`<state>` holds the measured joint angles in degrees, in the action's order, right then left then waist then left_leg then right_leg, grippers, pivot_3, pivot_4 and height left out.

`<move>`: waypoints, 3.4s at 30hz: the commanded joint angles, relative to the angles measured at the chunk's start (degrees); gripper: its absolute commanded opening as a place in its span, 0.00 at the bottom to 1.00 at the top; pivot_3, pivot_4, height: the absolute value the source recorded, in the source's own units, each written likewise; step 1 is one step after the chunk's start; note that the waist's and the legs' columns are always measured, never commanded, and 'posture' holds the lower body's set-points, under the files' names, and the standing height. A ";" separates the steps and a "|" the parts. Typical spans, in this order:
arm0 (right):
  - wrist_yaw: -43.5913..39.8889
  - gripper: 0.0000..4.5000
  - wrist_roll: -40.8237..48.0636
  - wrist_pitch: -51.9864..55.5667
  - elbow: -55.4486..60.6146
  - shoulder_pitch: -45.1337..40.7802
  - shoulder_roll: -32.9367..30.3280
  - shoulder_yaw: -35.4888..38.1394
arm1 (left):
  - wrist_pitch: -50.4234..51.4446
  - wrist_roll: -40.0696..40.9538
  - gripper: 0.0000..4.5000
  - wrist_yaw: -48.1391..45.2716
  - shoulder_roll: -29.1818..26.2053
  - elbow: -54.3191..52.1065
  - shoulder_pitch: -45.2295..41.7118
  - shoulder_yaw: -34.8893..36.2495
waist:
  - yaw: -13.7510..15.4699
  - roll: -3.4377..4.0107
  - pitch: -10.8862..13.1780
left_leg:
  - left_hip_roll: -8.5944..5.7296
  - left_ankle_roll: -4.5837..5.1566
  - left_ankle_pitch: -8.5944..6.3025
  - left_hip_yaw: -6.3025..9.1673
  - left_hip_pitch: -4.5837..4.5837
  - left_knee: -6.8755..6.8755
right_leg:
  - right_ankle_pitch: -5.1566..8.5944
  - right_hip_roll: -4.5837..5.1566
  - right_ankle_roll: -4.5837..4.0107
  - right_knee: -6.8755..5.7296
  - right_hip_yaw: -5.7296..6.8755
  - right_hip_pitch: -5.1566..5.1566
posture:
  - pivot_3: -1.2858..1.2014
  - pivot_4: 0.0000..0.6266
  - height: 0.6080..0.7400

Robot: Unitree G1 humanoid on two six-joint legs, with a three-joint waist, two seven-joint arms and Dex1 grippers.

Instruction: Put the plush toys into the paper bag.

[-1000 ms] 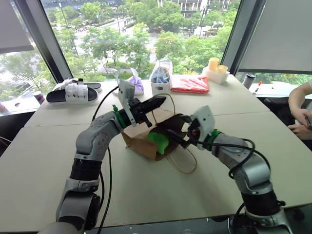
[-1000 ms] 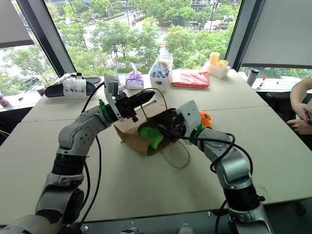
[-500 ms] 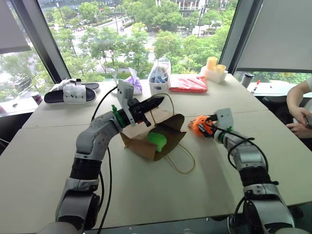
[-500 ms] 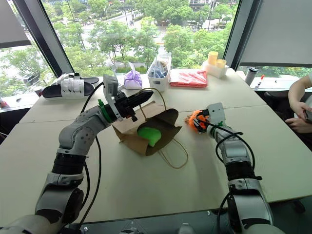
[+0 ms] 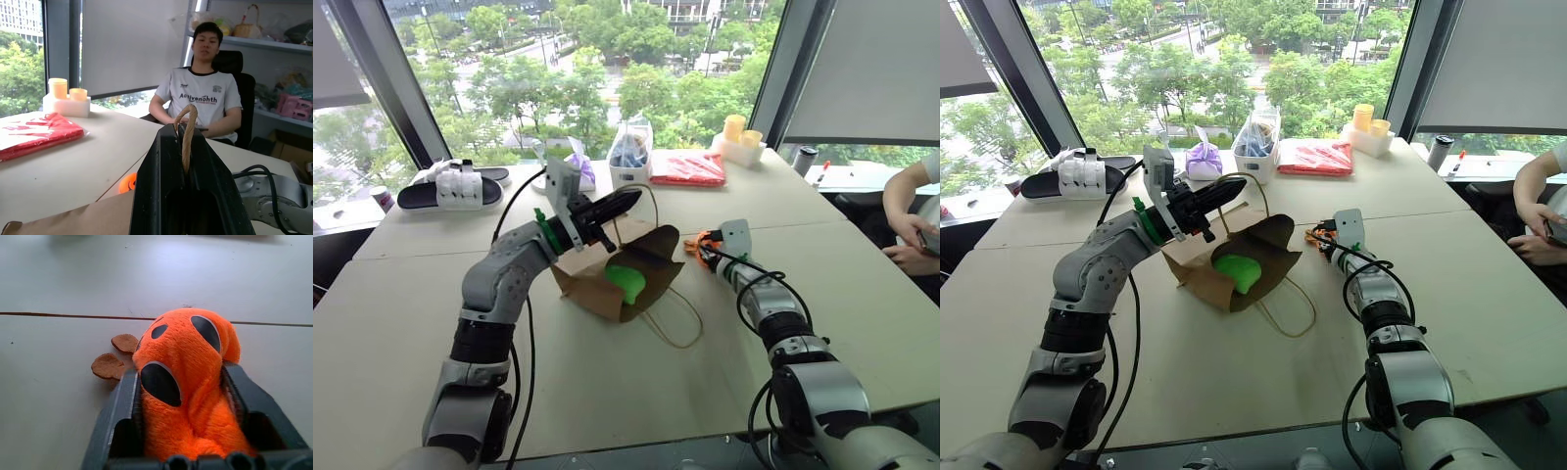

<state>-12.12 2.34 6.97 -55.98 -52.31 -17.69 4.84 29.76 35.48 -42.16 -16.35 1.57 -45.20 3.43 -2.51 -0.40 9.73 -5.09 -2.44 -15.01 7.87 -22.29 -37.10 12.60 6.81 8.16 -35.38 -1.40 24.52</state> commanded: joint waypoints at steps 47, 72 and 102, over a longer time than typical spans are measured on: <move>-3.78 0.99 5.43 21.61 40.18 5.79 10.24 -12.62 | 1.69 1.84 0.00 0.90 1.85 -2.59 -2.33 1.87 | 1.25 0.06 0.03 | 0.00 0.00 -0.02 0.09 -0.12 0.07 | -0.01 0.00 -0.02 -0.04 0.03 0.21 | 0.52 0.24 1.00; -4.49 0.99 8.82 38.72 68.07 31.80 -2.02 -4.40 | 0.13 2.09 0.00 -0.26 1.77 3.97 -5.13 3.70 | 1.32 0.06 0.04 | 0.01 0.33 -0.19 -0.03 -0.02 0.02 | -0.01 -0.01 -0.02 -0.08 0.01 0.10 | 0.52 0.24 1.00; -8.42 0.01 16.82 50.67 75.10 18.54 -6.59 5.20 | -1.01 1.48 0.00 0.17 0.95 5.59 -6.50 4.83 | 1.50 0.06 0.04 | 0.00 0.11 -0.07 0.05 -0.08 -0.01 | -0.01 -0.01 -0.02 -0.02 0.02 0.08 | 0.52 0.24 1.00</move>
<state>-19.36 15.16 53.58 13.20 -30.76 -23.42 6.85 30.42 36.80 -41.38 -14.62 7.10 -49.48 6.51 -1.01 -0.34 9.77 -5.09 -2.26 -15.12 7.92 -22.35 -37.10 12.59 6.80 8.14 -35.41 -1.38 24.61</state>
